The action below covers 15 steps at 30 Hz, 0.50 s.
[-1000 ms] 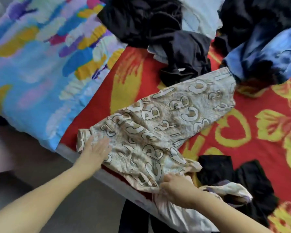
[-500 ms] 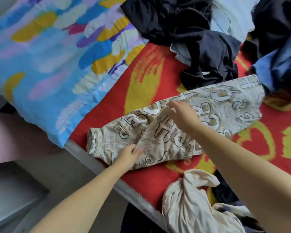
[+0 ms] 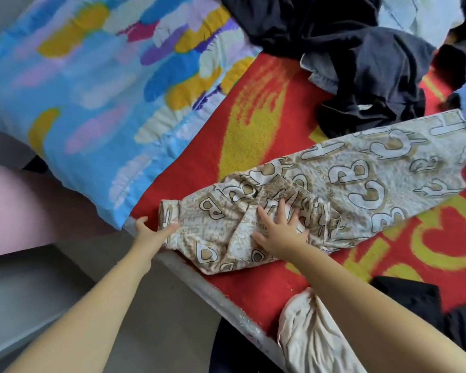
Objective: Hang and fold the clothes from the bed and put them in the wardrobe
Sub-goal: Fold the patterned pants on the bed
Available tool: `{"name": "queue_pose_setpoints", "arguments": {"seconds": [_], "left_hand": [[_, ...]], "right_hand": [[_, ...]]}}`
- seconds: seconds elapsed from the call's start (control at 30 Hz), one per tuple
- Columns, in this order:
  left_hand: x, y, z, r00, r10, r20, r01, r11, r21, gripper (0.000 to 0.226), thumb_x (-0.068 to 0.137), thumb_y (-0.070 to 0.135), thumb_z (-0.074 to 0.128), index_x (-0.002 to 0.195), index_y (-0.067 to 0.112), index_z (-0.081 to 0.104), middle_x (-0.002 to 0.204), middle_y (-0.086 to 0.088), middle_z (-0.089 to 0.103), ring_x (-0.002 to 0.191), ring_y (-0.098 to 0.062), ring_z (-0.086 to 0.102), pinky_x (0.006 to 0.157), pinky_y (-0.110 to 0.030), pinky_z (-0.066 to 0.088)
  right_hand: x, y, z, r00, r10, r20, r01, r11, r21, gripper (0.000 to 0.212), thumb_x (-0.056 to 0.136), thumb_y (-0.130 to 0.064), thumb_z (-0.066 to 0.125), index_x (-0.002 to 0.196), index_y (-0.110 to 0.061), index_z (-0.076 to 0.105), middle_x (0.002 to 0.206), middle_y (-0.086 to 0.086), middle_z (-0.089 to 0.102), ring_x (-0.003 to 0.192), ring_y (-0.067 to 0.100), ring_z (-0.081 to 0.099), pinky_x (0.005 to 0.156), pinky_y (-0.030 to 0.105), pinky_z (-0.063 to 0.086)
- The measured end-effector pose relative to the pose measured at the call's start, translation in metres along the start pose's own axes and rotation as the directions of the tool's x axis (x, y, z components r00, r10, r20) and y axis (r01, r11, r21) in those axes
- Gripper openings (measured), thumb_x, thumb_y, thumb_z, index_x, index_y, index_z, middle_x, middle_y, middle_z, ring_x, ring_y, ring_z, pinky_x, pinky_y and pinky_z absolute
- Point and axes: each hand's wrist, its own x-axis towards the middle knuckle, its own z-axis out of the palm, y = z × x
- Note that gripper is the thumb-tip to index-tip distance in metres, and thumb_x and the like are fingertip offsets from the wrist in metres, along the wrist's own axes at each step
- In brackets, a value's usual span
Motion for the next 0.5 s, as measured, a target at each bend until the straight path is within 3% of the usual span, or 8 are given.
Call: {"name": "queue_pose_setpoints", "arguments": {"seconds": [0.07,0.13,0.2,0.3,0.37,0.4,0.43,0.5], "left_hand": [[-0.007,0.002,-0.006,0.986,-0.049,0.157,0.063,0.994,-0.084,0.076,0.078,0.023,0.077,0.141,0.012,0.035,0.136,-0.013,0.053,0.111,-0.027,0.059,0.096,-0.046,0.047],[-0.029,0.016,-0.004,0.968,0.043,0.246,-0.009,0.991,-0.135,0.045,0.086,0.008,0.066,0.128,0.007,0.051,0.124,-0.016,0.062,0.102,-0.024,0.064,0.088,-0.039,0.051],[-0.057,0.037,0.009,0.945,0.183,0.272,-0.133,0.972,-0.192,0.036,0.088,0.002,0.062,0.123,0.009,0.055,0.118,-0.013,0.066,0.102,-0.022,0.065,0.088,-0.036,0.051],[-0.107,0.069,0.050,0.868,0.308,0.388,-0.181,0.926,-0.330,0.033,0.091,0.007,0.059,0.123,0.013,0.054,0.106,-0.004,0.068,0.097,-0.015,0.065,0.085,-0.034,0.052],[-0.134,0.084,0.091,0.792,0.292,0.536,-0.106,0.931,-0.350,0.030,0.097,0.012,0.050,0.126,0.013,0.051,0.096,0.000,0.067,0.084,-0.010,0.064,0.076,-0.029,0.054],[-0.142,0.091,0.111,0.749,0.266,0.607,-0.062,0.940,-0.335,0.032,0.099,0.013,0.046,0.131,0.011,0.048,0.099,-0.003,0.065,0.087,-0.011,0.062,0.077,-0.031,0.055],[-0.144,0.097,0.128,0.716,0.231,0.658,-0.015,0.948,-0.317,0.035,0.101,0.010,0.042,0.136,0.010,0.044,0.106,-0.006,0.063,0.094,-0.015,0.061,0.083,-0.034,0.055],[-0.138,0.108,0.153,0.684,0.184,0.706,0.019,0.963,-0.269,0.046,0.099,-0.001,0.038,0.144,0.008,0.033,0.122,-0.012,0.058,0.110,-0.020,0.058,0.093,-0.037,0.051]], "right_hand": [[-0.004,0.002,-0.011,0.997,-0.039,0.068,0.036,0.999,0.035,0.066,0.095,-0.059,0.036,0.148,-0.050,-0.003,0.152,0.001,-0.038,0.140,0.044,-0.024,0.106,0.072,0.003],[-0.013,0.006,-0.023,0.990,-0.105,0.095,0.093,0.988,0.120,0.065,0.096,-0.057,0.037,0.151,-0.044,0.004,0.155,0.006,-0.030,0.141,0.043,-0.021,0.111,0.065,-0.001],[-0.027,0.008,-0.038,0.982,-0.176,0.065,0.140,0.920,0.365,0.068,0.094,-0.059,0.039,0.152,-0.038,0.012,0.160,0.005,-0.013,0.146,0.036,-0.008,0.115,0.057,0.003],[-0.048,0.011,-0.061,0.961,-0.275,0.038,0.144,0.611,0.779,0.073,0.089,-0.064,0.039,0.152,-0.034,0.017,0.160,-0.001,0.015,0.145,0.024,0.021,0.113,0.050,0.020],[-0.058,0.022,-0.073,0.933,-0.359,0.027,0.107,0.350,0.930,0.080,0.080,-0.071,0.046,0.149,-0.034,0.028,0.151,0.006,0.037,0.135,0.029,0.041,0.107,0.056,0.034],[-0.060,0.030,-0.076,0.937,-0.350,-0.001,0.104,0.276,0.956,0.079,0.079,-0.069,0.053,0.146,-0.032,0.034,0.143,0.007,0.048,0.126,0.030,0.052,0.099,0.056,0.045],[-0.061,0.037,-0.079,0.955,-0.293,-0.036,0.116,0.262,0.958,0.076,0.080,-0.060,0.061,0.145,-0.031,0.035,0.137,0.008,0.053,0.115,0.028,0.060,0.090,0.052,0.053],[-0.055,0.055,-0.076,0.986,-0.047,-0.161,0.163,0.494,0.854,0.072,0.085,-0.031,0.069,0.146,-0.028,0.031,0.127,0.010,0.058,0.092,0.020,0.066,0.075,0.041,0.059]]}}
